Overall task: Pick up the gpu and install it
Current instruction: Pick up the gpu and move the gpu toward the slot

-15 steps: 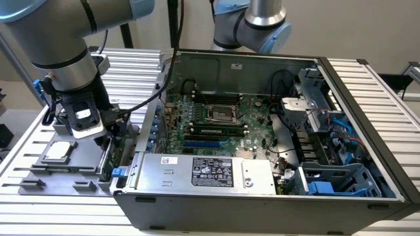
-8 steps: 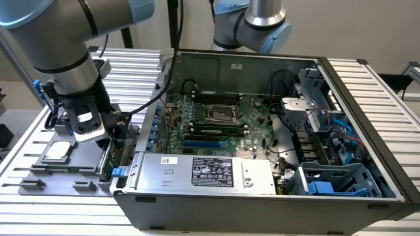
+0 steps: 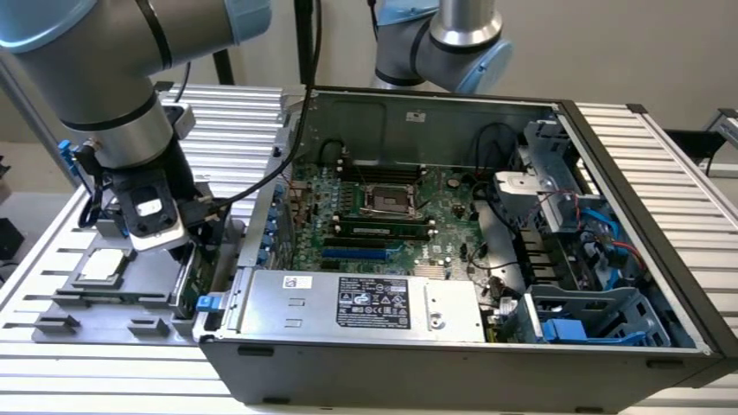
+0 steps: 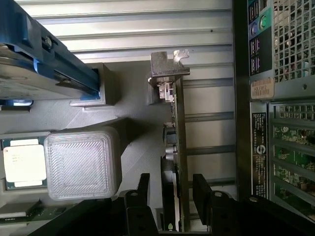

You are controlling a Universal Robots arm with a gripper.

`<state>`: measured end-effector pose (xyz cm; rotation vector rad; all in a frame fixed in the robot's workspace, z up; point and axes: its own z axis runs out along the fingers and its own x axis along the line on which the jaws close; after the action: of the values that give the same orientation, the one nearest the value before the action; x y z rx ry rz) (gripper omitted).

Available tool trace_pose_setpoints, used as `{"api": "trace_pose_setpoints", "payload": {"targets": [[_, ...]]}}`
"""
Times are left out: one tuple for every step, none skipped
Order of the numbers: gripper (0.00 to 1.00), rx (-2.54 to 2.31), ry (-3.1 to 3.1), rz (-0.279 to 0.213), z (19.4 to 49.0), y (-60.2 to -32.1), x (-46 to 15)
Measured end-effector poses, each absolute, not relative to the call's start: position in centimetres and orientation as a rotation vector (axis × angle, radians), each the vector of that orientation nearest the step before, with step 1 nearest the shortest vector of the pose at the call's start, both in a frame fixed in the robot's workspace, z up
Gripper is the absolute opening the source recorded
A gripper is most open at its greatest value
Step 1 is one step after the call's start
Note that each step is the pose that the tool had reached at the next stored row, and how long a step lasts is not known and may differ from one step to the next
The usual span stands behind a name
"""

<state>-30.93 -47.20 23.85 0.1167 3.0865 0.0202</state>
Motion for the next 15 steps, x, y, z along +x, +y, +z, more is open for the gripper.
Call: {"api": "trace_pose_setpoints", "payload": {"targets": [[0.48, 0.117, 3.086, 0.020, 23.82, -47.21, -30.93], [0.48, 0.118, 3.086, 0.020, 23.79, -47.21, -30.93], [0.48, 0.118, 3.086, 0.019, 23.76, -47.21, -30.94], [0.46, 0.119, 3.086, 0.019, 23.73, -47.21, -30.94], [0.46, 0.119, 3.086, 0.019, 23.71, -47.21, -30.95], [0.46, 0.119, 3.086, 0.019, 23.69, -47.21, -30.95], [0.39, 0.119, 3.086, 0.019, 23.69, -47.21, -30.95], [0.39, 0.119, 3.086, 0.019, 23.68, -47.21, -30.95], [0.39, 0.119, 3.086, 0.019, 23.67, -47.21, -30.95], [0.39, 0.119, 3.086, 0.019, 23.67, -47.21, -30.95], [0.36, 0.119, 3.086, 0.019, 23.67, -47.21, -30.95], [0.36, 0.119, 3.086, 0.019, 23.67, -47.21, -30.94], [0.29, 0.119, 3.086, 0.019, 23.67, -47.21, -30.95], [0.29, 0.119, 3.086, 0.019, 23.67, -47.21, -30.95], [0.29, 0.119, 3.086, 0.019, 23.66, -47.21, -30.95]]}}
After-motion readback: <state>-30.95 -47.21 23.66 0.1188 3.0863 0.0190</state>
